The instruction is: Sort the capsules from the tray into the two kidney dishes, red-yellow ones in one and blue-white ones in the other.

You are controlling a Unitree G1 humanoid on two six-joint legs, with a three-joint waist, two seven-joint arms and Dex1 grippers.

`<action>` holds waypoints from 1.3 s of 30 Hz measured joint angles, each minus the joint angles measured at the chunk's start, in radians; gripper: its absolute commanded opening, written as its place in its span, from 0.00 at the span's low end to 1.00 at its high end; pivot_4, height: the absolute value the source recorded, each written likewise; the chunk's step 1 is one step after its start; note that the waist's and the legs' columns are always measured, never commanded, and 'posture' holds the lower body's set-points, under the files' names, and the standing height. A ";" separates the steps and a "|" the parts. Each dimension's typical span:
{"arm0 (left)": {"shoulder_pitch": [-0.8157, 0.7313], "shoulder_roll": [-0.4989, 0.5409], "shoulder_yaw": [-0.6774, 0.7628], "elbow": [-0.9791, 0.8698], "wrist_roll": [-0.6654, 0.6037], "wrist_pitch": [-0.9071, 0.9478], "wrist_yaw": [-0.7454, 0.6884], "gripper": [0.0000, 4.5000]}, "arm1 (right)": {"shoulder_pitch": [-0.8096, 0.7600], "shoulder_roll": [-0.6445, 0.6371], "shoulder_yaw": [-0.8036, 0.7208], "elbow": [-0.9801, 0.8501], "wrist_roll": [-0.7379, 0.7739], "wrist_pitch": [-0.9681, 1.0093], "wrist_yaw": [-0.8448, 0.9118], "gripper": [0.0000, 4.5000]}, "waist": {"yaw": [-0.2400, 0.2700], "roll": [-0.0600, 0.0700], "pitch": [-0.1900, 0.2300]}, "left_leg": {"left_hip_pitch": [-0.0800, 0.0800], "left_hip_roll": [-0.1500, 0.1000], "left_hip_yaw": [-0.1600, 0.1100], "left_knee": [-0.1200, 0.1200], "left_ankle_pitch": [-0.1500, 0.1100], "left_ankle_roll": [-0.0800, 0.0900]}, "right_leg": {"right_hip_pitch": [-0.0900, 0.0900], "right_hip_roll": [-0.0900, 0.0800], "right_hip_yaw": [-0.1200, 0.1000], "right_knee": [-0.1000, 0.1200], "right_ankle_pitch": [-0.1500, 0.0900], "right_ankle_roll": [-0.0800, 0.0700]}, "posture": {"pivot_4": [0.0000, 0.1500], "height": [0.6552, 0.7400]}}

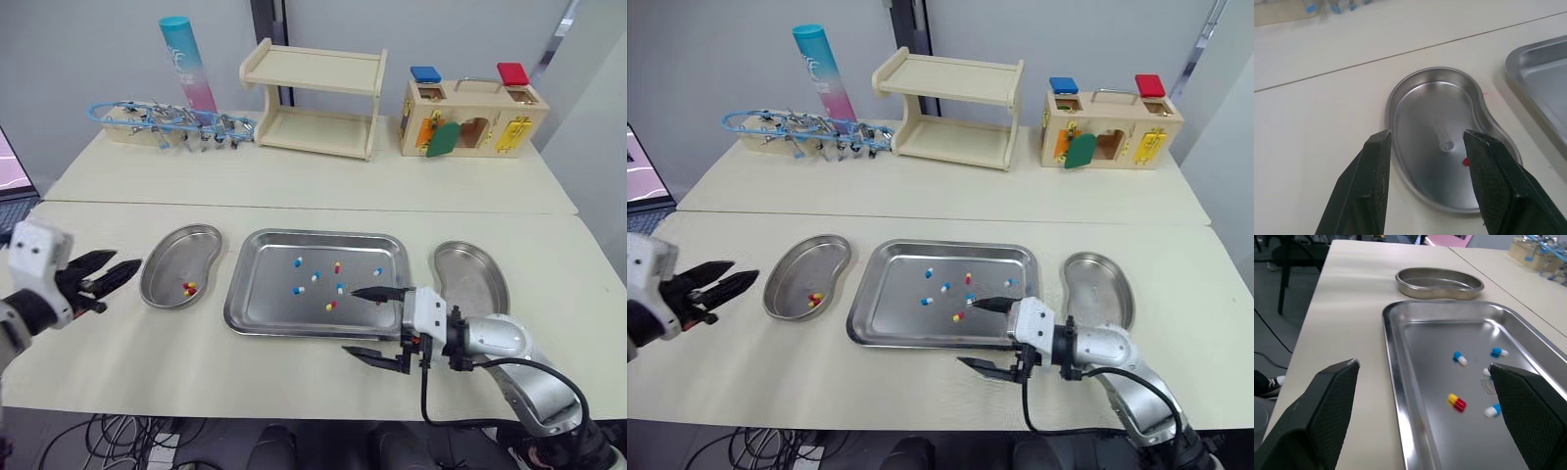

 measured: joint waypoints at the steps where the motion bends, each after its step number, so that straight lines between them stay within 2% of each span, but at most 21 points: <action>1: 0.049 -0.010 0.028 0.006 0.000 -0.017 -0.014 0.56 | 0.022 -0.031 -0.033 -0.012 0.009 0.002 0.005 1.00 | 0.000 0.000 0.000 | 0.000 0.000 0.000 0.000 0.000 0.000 | 0.000 0.000 0.000 -0.001 0.000 0.000 | 1.00 1.00; 3: 0.135 -0.030 0.058 0.017 0.003 -0.060 -0.059 0.66 | 0.060 -0.081 -0.104 -0.025 0.035 0.008 0.018 1.00 | 0.000 0.000 0.000 | 0.000 0.000 0.000 -0.001 0.000 0.000 | 0.001 0.000 0.000 -0.001 0.000 0.000 | 1.00 1.00; 8: 0.257 -0.055 0.059 0.058 -0.009 -0.147 -0.188 1.00 | 0.169 -0.220 -0.331 0.005 0.086 -0.008 0.094 1.00 | 0.008 -0.001 -0.001 | 0.000 0.000 0.000 0.000 0.000 0.000 | 0.003 0.000 -0.001 -0.005 0.001 -0.001 | 1.00 1.00; 11: 0.274 -0.067 0.054 0.075 -0.007 -0.193 -0.210 1.00 | 0.212 -0.267 -0.454 0.110 0.095 -0.042 0.142 1.00 | 0.007 -0.002 -0.001 | 0.000 0.000 0.000 0.000 0.000 0.000 | 0.003 0.000 -0.001 -0.005 0.001 -0.001 | 1.00 1.00; 14: 0.307 -0.086 0.035 0.084 0.002 -0.244 -0.224 1.00 | 0.283 -0.348 -0.568 0.305 0.065 -0.132 0.225 1.00 | 0.004 -0.001 -0.001 | 0.000 0.000 0.001 -0.001 0.000 0.000 | 0.003 0.000 0.000 -0.006 0.001 -0.001 | 1.00 1.00; 18: 0.340 -0.115 0.017 0.077 0.002 -0.281 -0.241 1.00 | 0.305 -0.417 -0.647 0.530 0.031 -0.211 0.295 1.00 | -0.001 -0.001 -0.001 | 0.002 0.000 0.002 -0.001 0.000 0.001 | 0.003 0.000 0.001 -0.006 0.001 -0.001 | 1.00 1.00; 21: 0.346 -0.135 -0.006 0.057 0.001 -0.296 -0.244 1.00 | 0.305 -0.437 -0.654 0.635 0.003 -0.257 0.312 1.00 | -0.006 -0.001 -0.001 | 0.002 0.001 0.003 -0.001 0.000 0.001 | 0.003 0.001 0.002 -0.006 0.001 -0.001 | 1.00 1.00; 27: 0.398 -0.162 -0.048 -0.026 -0.030 -0.375 -0.330 1.00 | 0.279 -0.437 -0.646 0.683 -0.012 -0.287 0.308 1.00 | -0.008 0.000 -0.001 | 0.002 0.001 0.004 0.000 0.000 0.001 | 0.003 0.000 0.003 -0.006 0.001 -0.001 | 1.00 1.00; 31: 0.391 -0.233 -0.119 -0.103 -0.074 -0.481 -0.410 1.00 | 0.258 -0.437 -0.640 0.705 -0.028 -0.314 0.301 1.00 | -0.003 0.002 -0.001 | 0.002 0.000 0.004 0.000 0.000 0.001 | 0.004 0.000 0.003 -0.006 0.001 -0.001 | 1.00 1.00; 39: 0.304 -0.308 -0.287 -0.167 -0.109 -0.517 -0.392 1.00 | 0.238 -0.463 -0.608 0.640 -0.042 -0.298 0.322 1.00 | 0.000 0.005 -0.001 | 0.002 0.000 0.004 0.000 0.000 0.001 | 0.004 0.000 0.003 -0.006 0.001 0.000 | 1.00 1.00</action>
